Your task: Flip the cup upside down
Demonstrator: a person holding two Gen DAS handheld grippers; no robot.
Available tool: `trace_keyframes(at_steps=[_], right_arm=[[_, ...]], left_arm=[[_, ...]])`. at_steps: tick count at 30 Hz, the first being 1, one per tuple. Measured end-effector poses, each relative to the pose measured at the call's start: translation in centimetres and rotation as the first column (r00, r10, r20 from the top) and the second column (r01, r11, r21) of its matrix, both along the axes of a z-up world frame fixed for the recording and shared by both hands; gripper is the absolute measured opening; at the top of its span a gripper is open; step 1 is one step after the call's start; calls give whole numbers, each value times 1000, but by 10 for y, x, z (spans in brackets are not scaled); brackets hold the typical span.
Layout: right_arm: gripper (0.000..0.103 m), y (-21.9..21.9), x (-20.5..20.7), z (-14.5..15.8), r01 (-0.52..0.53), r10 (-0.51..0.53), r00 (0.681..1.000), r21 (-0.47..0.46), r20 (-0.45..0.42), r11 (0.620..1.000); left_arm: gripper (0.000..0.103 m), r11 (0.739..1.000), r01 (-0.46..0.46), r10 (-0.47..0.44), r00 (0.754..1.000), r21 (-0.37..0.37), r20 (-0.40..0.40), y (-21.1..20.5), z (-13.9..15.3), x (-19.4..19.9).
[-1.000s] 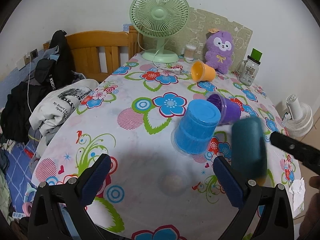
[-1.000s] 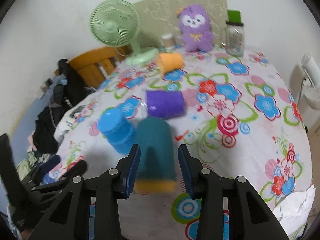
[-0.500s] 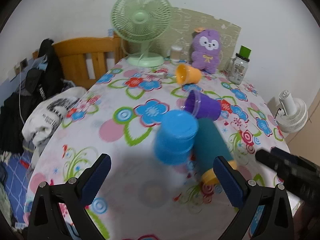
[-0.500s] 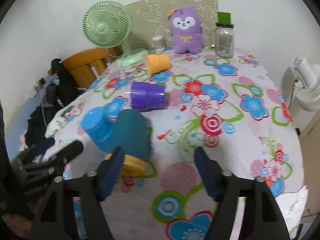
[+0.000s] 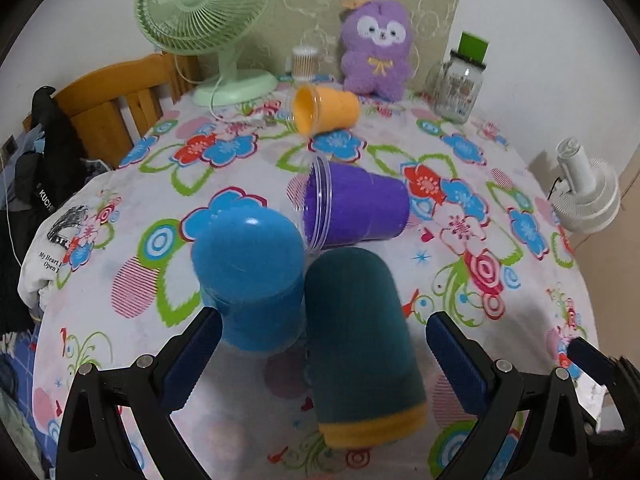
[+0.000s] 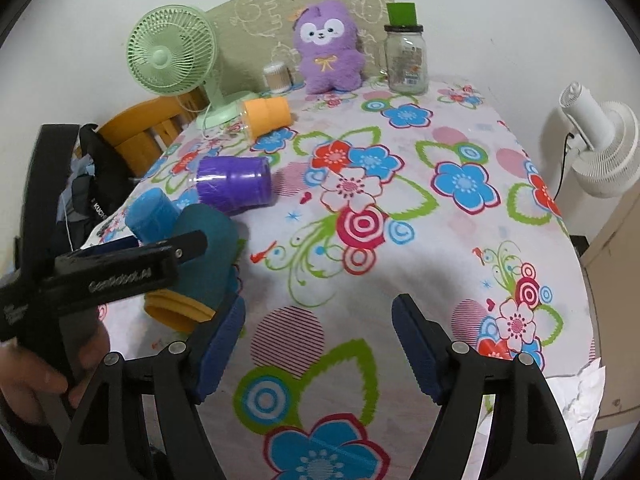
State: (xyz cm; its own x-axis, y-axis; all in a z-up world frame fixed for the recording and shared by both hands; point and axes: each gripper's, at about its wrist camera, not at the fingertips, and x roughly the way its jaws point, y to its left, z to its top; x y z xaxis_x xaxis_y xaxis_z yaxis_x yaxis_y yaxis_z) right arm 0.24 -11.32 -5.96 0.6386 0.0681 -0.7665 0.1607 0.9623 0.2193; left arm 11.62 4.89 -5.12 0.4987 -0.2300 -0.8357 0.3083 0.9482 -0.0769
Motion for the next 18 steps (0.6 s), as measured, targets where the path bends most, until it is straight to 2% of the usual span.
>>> trace_keyframes(at_steps=[7, 18], right_arm=[[78, -11, 2, -10, 9, -9, 1000, 19, -17, 1000], [78, -13, 3, -13, 8, -8, 1000, 14, -22, 1000]], left_arm=[[103, 999, 10, -8, 999, 47, -45, -12, -16, 13], [103, 997, 29, -22, 994, 68, -109, -22, -33, 26]])
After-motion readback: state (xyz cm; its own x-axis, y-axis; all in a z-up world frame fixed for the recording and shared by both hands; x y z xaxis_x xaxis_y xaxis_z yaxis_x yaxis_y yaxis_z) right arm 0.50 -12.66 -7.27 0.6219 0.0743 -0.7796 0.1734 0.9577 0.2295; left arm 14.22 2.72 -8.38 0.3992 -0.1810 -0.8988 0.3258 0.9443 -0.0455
